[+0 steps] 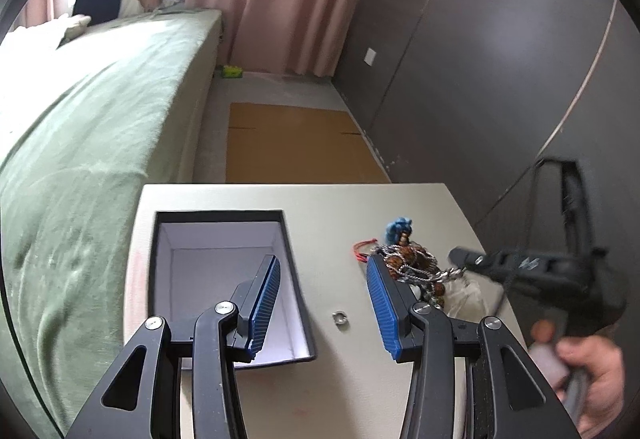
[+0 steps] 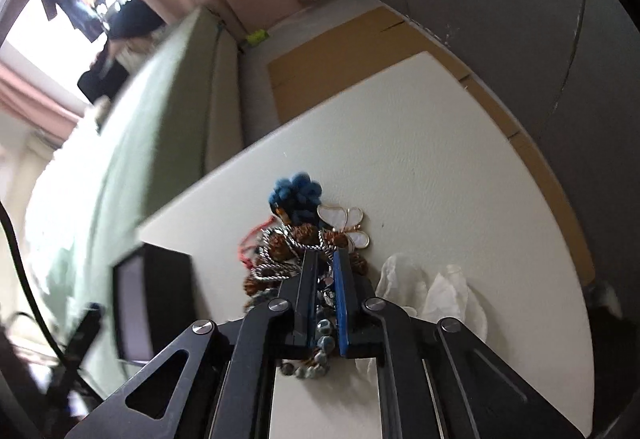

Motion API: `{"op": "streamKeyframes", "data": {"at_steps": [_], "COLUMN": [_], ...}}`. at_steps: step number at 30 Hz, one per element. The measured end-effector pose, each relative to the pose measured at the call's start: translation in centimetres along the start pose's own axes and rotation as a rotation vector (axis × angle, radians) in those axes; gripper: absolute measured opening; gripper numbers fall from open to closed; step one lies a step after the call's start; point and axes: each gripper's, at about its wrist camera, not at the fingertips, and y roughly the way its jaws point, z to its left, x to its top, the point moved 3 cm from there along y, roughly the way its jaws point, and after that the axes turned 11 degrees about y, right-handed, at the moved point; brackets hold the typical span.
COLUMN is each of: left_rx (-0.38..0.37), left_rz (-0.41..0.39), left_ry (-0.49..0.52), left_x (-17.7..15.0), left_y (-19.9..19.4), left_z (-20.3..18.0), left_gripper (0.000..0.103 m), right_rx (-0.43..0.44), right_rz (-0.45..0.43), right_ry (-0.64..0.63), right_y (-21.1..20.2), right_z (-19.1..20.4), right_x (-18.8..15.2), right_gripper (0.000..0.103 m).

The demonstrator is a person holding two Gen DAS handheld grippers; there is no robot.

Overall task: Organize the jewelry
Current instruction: 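Grasp the silver chain with the right tool while the left tool grasps the grey beaded bracelet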

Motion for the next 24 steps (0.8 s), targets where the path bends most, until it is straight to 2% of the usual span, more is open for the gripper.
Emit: {"op": "streamKeyframes", "data": {"at_steps": [7,12,18,23,24], "left_rx": [-0.027,-0.049,-0.032,0.010,0.013], "left_rz": [0.026,0.048,0.103,0.156,0.161], "left_ry": [0.073,0.125,0.184,0.207,0.204], "left_x": [-0.4,-0.9,-1.7,-2.8,-2.9], "left_y": [1.3,2.7,5.2,7.5,7.8], "left_z": [-3.1,-5.4,-7.7,-8.3,-8.3], "left_gripper": [0.047,0.047,0.047,0.047,0.044], "right_rx": [0.176,0.279,0.334,0.355,0.359], "right_rz": [-0.035,-0.124,-0.197,-0.221,-0.222], "right_ry": [0.062,0.080,0.131,0.146,0.150], "right_y": [-4.1,-8.1,-11.7,-13.1,-13.3], "right_z": [-0.8,-1.5,-3.5,-4.3,-4.4], "right_x": [-0.2,0.1,0.4,0.8,0.8], "right_gripper": [0.009,0.009,0.009,0.009,0.009]}}
